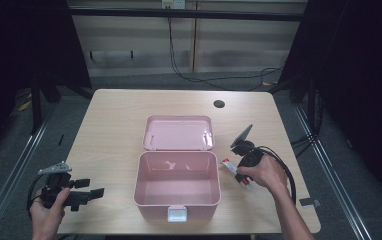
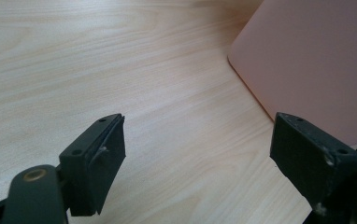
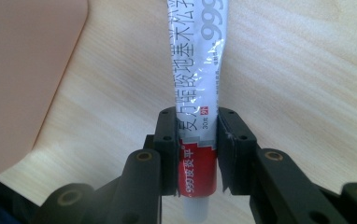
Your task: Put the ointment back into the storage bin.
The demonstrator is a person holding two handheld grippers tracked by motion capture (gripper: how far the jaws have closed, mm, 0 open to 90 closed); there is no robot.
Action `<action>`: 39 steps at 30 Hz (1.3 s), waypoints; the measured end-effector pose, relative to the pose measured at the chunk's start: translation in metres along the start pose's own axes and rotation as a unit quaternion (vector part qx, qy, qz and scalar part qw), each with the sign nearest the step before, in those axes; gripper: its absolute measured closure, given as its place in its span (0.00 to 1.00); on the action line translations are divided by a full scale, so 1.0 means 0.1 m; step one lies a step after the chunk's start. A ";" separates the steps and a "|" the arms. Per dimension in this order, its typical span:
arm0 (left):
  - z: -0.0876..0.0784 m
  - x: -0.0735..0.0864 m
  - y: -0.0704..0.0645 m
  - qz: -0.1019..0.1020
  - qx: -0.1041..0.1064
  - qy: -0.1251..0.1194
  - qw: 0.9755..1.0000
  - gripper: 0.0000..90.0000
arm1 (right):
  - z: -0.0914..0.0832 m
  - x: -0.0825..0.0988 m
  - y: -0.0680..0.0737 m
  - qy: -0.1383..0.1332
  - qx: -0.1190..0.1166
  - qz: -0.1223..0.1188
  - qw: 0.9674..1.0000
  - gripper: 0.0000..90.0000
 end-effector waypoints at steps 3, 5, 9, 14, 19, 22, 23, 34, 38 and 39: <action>0.00 0.00 0.00 0.000 -0.001 -0.001 1.000 0.20 | -0.02 0.03 0.00 0.001 -0.001 -0.006 1.000 0.79; 0.00 0.00 0.00 0.002 -0.001 0.001 1.000 0.20 | -0.03 0.04 0.00 0.001 -0.002 -0.008 1.000 0.79; -0.01 0.00 0.00 0.002 -0.002 0.001 1.000 0.20 | -0.07 0.07 -0.01 0.002 -0.002 -0.013 1.000 0.79; -0.01 0.00 0.01 0.002 -0.001 0.001 1.000 0.20 | -0.14 0.12 -0.03 0.011 -0.007 -0.017 1.000 0.79; -0.01 0.00 0.00 0.002 -0.002 0.001 1.000 0.20 | -0.19 0.15 -0.03 0.014 -0.005 -0.023 1.000 0.79; -0.01 0.00 0.01 0.002 -0.002 0.001 1.000 0.20 | -0.22 0.17 -0.03 0.015 -0.006 -0.024 1.000 0.79; -0.01 0.00 0.00 0.002 -0.002 0.001 1.000 0.20 | -0.24 0.17 -0.03 0.014 -0.004 -0.025 1.000 0.79; 0.00 0.01 0.01 0.000 -0.002 0.002 1.000 0.20 | -0.32 0.23 -0.02 0.011 -0.005 -0.033 0.999 0.79; 0.00 0.01 0.01 -0.001 -0.002 0.002 1.000 0.20 | -0.38 0.27 0.01 0.009 -0.006 -0.039 0.999 0.79; 0.00 0.01 0.01 -0.001 -0.002 0.001 1.000 0.20 | -0.40 0.27 0.00 0.005 -0.003 -0.038 0.999 0.79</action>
Point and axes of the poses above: each handheld gripper's, and its own axes: z roughly forward along the jaws, x roughly out of its underside, y roughly to its left, the point moved 1 cm from there along z, roughly forward along the jaws, and after that the axes turned 8 degrees about -y, right-handed, at the moved point
